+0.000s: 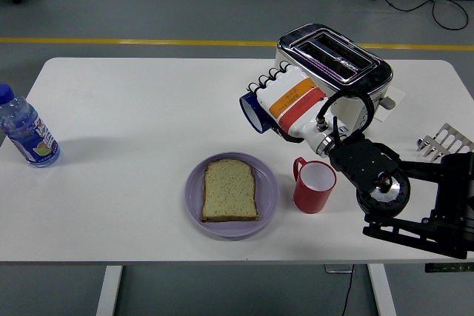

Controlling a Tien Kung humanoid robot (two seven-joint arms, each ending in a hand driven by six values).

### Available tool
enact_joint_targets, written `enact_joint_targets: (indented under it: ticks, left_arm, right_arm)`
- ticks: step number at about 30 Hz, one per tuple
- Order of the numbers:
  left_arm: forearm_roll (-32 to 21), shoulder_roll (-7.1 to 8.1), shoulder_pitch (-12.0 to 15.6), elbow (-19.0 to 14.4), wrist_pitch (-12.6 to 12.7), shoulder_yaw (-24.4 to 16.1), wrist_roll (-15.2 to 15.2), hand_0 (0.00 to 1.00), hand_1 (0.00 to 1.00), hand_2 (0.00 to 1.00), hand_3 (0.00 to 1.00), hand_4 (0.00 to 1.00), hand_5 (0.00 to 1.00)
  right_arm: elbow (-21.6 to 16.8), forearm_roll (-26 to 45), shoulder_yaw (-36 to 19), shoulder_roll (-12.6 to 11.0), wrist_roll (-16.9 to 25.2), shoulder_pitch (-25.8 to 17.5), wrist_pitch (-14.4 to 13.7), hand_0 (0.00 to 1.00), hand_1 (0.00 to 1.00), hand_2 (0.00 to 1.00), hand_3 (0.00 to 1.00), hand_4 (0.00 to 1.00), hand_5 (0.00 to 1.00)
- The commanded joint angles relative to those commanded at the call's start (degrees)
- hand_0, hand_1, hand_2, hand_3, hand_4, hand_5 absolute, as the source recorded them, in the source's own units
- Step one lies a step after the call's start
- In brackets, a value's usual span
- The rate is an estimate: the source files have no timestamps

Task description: Pick up the cup,pour liquid into bread,place the cup on the desk

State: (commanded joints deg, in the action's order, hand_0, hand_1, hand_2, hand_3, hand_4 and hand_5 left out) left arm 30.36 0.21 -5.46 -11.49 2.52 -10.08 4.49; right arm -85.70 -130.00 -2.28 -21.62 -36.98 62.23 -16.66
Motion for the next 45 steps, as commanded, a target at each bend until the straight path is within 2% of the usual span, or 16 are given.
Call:
enact_joint_targets:
  ticks: [2,4,8,11,15,20,28,29,32,36,45]
  left_arm:
    - [0.0,-0.03,0.0,0.0,0.0,0.0,0.0,0.637,0.646,0.655,0.549,0.321,0.841]
    - [0.1,-0.03,0.0,0.0,0.0,-0.1,0.0,0.637,0.646,0.655,0.549,0.321,0.841]
    - [0.1,-0.01,0.1,0.0,0.0,-0.4,0.0,0.637,0.645,0.656,0.550,0.319,0.839]
    - [0.3,0.07,0.1,0.0,0.0,-0.6,0.0,0.637,0.646,0.656,0.550,0.321,0.840]
    - [0.5,0.12,0.0,0.0,0.0,-0.7,0.0,0.637,0.646,0.656,0.550,0.321,0.840]
    - [0.7,0.10,0.0,0.0,0.0,-0.8,0.0,0.637,0.646,0.656,0.550,0.321,0.840]
    - [0.7,0.00,0.4,0.1,0.0,-0.5,0.0,0.637,0.646,0.656,0.549,0.320,0.840]
    - [0.8,0.00,0.5,0.1,0.0,-0.5,0.0,0.635,0.646,0.656,0.549,0.320,0.840]
    - [0.8,0.01,0.7,0.1,0.0,-0.3,0.0,0.635,0.646,0.656,0.549,0.320,0.840]
    - [0.8,0.01,0.8,0.1,0.0,0.0,0.0,0.636,0.646,0.656,0.548,0.320,0.839]
    - [0.9,-0.02,1.0,0.1,0.1,0.5,0.0,0.636,0.646,0.656,0.548,0.320,0.839]
  right_arm:
    - [-0.2,0.0,0.7,-0.3,0.0,-0.6,-1.3,0.422,0.369,0.546,0.564,0.651,0.002]
    - [-0.5,0.2,1.8,-0.7,0.0,-1.9,-3.8,0.422,0.369,0.546,0.564,0.651,0.002]
    - [-2.1,3.0,-1.9,-2.0,0.0,-5.8,-7.6,0.427,0.372,0.547,0.563,0.650,0.002]
    - [-3.5,6.6,-7.8,-3.0,0.4,-9.5,-11.2,0.431,0.377,0.546,0.563,0.645,0.002]
    - [-4.5,10.1,-15.0,-3.4,3.0,-13.2,-14.4,0.431,0.377,0.546,0.563,0.645,0.002]
    - [-6.3,19.4,-25.4,-3.9,7.3,-18.9,-20.3,0.434,0.386,0.543,0.561,0.652,0.002]
    - [-9.1,37.9,-40.4,-3.5,17.3,-28.1,-20.3,0.441,0.390,0.542,0.562,0.647,0.002]
    - [-9.2,40.0,-41.7,-3.4,18.9,-29.0,-20.3,0.445,0.393,0.536,0.568,0.574,0.002]
    - [-9.2,46.5,-45.5,-2.9,23.6,-32.2,-20.3,0.445,0.393,0.536,0.568,0.574,0.002]
    - [-8.4,49.7,-48.1,-2.7,27.6,-36.0,-20.3,0.439,0.393,0.530,0.569,0.536,0.002]
    - [-5.9,53.6,-53.0,-1.3,32.0,-42.4,-20.3,0.438,0.393,0.529,0.568,0.537,0.002]
